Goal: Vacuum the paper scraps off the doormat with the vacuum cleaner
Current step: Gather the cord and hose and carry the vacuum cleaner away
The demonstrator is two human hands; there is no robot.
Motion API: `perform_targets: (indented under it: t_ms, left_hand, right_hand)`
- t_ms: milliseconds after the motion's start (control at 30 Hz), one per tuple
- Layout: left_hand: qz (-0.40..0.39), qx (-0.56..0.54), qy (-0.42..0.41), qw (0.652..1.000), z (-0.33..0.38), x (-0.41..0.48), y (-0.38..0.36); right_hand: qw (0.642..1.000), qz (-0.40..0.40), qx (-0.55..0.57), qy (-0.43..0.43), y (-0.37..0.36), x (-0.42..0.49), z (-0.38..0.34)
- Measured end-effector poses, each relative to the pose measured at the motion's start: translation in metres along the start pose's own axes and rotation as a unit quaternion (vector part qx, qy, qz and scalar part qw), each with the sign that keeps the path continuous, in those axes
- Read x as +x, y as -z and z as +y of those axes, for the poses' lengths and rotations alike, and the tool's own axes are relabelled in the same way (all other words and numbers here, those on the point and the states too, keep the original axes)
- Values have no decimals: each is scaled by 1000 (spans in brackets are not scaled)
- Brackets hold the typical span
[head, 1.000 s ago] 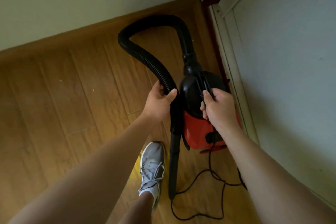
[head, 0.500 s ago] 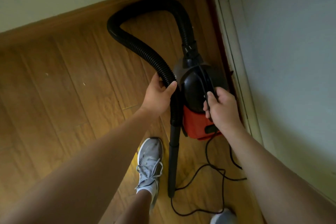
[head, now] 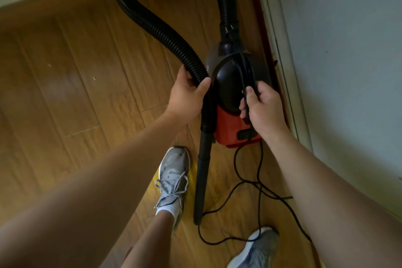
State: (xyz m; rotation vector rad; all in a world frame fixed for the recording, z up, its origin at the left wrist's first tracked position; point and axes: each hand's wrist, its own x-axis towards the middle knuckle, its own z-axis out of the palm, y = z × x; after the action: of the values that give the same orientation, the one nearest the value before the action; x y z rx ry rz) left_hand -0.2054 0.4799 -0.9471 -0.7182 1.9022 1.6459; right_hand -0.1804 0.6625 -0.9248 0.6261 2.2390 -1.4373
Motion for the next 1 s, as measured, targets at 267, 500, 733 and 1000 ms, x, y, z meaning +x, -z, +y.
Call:
perform_targets:
  t_ms: [267, 500, 733, 1000]
  left_hand:
    - [32, -3, -9, 999, -7, -7, -3]
    - [-22, 13, 11, 1000, -2, -8, 4]
    - [-35, 35, 8, 999, 3, -13, 7]
    - [-35, 74, 14, 997, 8, -14, 7]
  right_hand:
    - [997, 38, -60, 17, -1, -3, 4]
    - [971, 55, -225, 52, 10, -7, -8]
    - [911, 37, -389, 129, 14, -2, -27]
    - [834, -6, -522, 176, 24, -1, -41]
